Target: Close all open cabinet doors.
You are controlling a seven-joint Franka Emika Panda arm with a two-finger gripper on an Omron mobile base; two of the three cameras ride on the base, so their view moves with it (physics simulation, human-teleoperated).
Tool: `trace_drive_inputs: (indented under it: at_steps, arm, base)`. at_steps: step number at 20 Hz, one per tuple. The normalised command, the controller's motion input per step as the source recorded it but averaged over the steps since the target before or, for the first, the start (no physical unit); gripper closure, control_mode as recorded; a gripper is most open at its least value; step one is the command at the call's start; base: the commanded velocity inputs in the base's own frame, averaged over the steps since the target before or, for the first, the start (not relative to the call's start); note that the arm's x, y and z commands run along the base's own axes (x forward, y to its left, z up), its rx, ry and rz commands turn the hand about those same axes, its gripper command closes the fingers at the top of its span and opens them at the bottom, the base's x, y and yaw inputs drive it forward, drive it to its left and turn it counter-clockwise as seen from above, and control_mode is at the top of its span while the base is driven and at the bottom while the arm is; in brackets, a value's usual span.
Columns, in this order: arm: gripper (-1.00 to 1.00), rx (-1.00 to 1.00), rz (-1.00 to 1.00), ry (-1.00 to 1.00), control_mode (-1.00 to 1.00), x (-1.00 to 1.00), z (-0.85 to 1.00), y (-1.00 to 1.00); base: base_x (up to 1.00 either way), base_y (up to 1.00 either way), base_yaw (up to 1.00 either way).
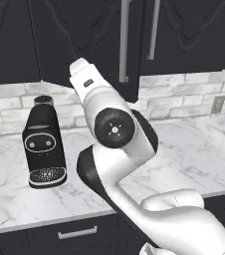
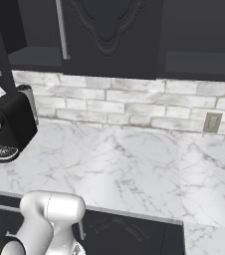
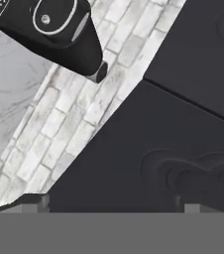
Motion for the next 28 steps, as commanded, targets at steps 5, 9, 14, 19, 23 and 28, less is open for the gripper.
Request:
trace_drive_inputs:
  at_steps: [5, 9, 14, 19, 23, 28]
  arm:
    - [-1.0, -0.03, -0.22, -0.04, -1.0, 0.75, -0.16, 0.01]
    - [-1.0, 0.0, -0.16, -0.02, -1.0, 0.78, -0.15, 0.0]
    - [-1.0, 0.0, -0.04, -0.03, -1.0, 0.76, -0.04, -0.05]
    - [-1.0, 0.0, 0.02, -0.09, -1.0, 0.58, 0.0, -0.27]
    - [-1.0, 0.0, 0.08, -0.12, -1.0, 0.38, 0.0, -0.43]
    - [-1.0, 0.0, 0.1, -0.11, -1.0, 0.39, 0.0, -0.59]
  base:
    - [0.0, 0.0, 0.0]
    - [0.0, 0.0, 0.0]
    - [0.0, 0.0, 0.0]
    - [0.0, 0.0, 0.0]
    - [0.0, 0.0, 0.0]
    - [0.0, 0.0, 0.0]
